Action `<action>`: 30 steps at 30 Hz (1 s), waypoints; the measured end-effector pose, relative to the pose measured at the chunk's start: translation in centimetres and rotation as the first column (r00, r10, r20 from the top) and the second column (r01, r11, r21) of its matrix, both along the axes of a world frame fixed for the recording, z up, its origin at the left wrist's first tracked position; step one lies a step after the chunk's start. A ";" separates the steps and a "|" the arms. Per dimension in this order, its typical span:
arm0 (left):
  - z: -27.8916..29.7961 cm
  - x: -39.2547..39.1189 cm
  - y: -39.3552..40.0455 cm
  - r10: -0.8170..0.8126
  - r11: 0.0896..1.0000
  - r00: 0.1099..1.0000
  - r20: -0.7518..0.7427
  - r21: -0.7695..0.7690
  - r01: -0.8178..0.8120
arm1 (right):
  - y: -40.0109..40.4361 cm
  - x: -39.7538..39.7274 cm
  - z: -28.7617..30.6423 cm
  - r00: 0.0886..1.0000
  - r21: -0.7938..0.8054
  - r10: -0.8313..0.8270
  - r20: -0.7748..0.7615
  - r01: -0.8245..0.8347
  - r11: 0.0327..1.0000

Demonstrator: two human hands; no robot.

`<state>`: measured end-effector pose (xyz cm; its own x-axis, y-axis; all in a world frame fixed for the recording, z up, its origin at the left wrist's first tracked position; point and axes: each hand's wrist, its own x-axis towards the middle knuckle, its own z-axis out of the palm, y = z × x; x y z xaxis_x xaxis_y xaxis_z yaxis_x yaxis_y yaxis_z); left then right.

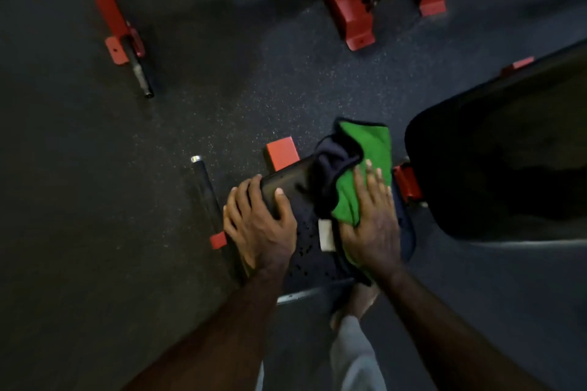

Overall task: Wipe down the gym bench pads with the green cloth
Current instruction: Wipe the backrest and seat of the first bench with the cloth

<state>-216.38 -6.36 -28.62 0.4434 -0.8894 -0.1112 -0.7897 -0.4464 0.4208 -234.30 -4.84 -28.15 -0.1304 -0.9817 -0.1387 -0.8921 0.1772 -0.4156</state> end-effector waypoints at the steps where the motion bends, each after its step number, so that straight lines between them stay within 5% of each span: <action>1: 0.0 0.0 0.0 0.000 1.000 1.000 -0.007 -0.002 0.000 | 0.1 1.5 0.1 0.982 0.013 -0.187 0.032 0.187 0.982; 3: -0.1 0.1 0.2 -0.004 1.000 1.000 0.000 -0.014 0.004 | 0.3 5.0 0.3 0.927 0.046 -0.371 0.050 0.369 0.928; 8: -0.4 -0.1 0.1 -0.035 0.999 0.998 0.050 -0.034 0.037 | -0.7 3.6 0.7 0.995 -0.001 0.096 0.013 -0.096 0.995; 12: -0.7 -0.2 0.1 -0.026 0.999 0.998 0.059 -0.042 0.028 | -3.1 3.6 0.7 0.960 0.006 -0.277 0.045 0.277 0.961; 14: -1.0 -0.3 0.1 -0.015 0.997 0.997 0.081 -0.070 0.020 | -3.7 5.9 0.8 0.944 0.029 -0.327 0.032 0.326 0.945; 19: -1.5 -0.2 0.3 -0.004 0.995 0.994 0.114 -0.094 0.015 | -3.1 4.0 0.2 0.991 -0.063 0.108 0.076 -0.103 0.993; 24: -1.5 -0.7 0.1 0.006 0.996 0.992 0.127 -0.087 0.005 | -2.6 4.3 0.6 0.906 0.018 -0.402 0.134 0.403 0.915; 28: -1.6 -0.6 0.1 -0.011 0.996 0.989 0.145 -0.092 0.024 | -1.1 3.5 0.2 0.992 -0.053 0.011 0.124 -0.005 0.999; 30: -1.5 -0.6 -0.1 0.001 0.996 0.989 0.146 -0.090 0.012 | -1.2 1.8 -0.1 0.994 -0.065 -0.010 0.113 0.017 0.998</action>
<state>-216.99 -6.44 -30.16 0.4440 -0.8954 0.0348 -0.8478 -0.4072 0.3397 -232.46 -6.08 -28.22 -0.1308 -0.9875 -0.0883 -0.8366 0.1577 -0.5246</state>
